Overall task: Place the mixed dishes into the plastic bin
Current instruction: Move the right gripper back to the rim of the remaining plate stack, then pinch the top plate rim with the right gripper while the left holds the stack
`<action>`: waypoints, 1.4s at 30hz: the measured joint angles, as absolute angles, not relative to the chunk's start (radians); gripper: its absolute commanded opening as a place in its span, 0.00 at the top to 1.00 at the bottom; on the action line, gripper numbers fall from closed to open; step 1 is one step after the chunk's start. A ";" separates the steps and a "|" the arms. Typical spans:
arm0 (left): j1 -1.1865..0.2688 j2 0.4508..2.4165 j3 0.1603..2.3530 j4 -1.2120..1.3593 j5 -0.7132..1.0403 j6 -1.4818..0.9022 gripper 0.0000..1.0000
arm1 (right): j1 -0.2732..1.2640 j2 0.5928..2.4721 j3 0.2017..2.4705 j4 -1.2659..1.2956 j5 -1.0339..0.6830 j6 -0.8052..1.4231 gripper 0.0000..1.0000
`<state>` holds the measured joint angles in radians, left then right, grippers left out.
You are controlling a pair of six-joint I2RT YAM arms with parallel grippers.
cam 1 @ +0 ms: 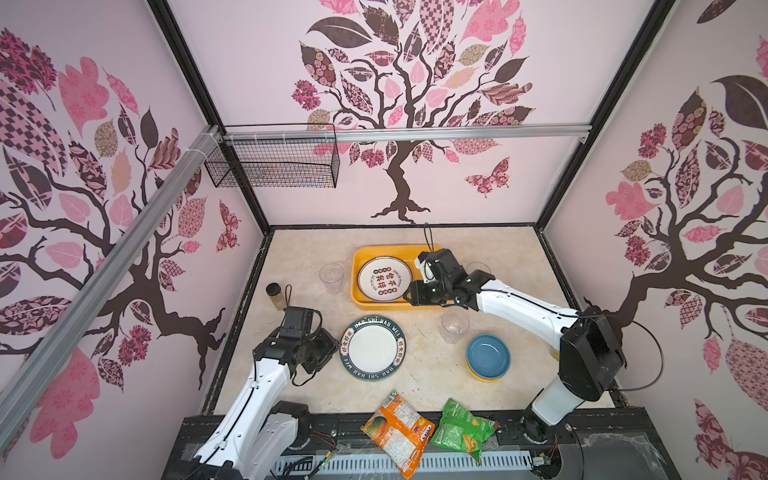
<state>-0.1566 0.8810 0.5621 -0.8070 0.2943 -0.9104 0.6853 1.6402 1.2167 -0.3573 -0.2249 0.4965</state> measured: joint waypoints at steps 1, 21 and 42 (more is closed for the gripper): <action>-0.157 0.888 0.561 -0.806 0.296 -0.910 0.52 | 0.704 1.640 1.205 -0.365 -0.224 0.491 0.53; -0.204 1.070 0.519 -0.725 0.333 -0.910 0.52 | 0.850 1.800 1.242 -0.425 -0.192 0.441 0.50; -0.204 1.123 0.514 -0.687 0.361 -0.888 0.59 | 0.861 1.869 1.277 -0.442 -0.183 0.427 0.53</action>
<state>-0.2039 1.1233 0.5140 -0.6872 0.3607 -0.8879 0.8612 1.8694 1.2766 -0.4416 -0.1829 0.4271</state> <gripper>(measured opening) 0.419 0.473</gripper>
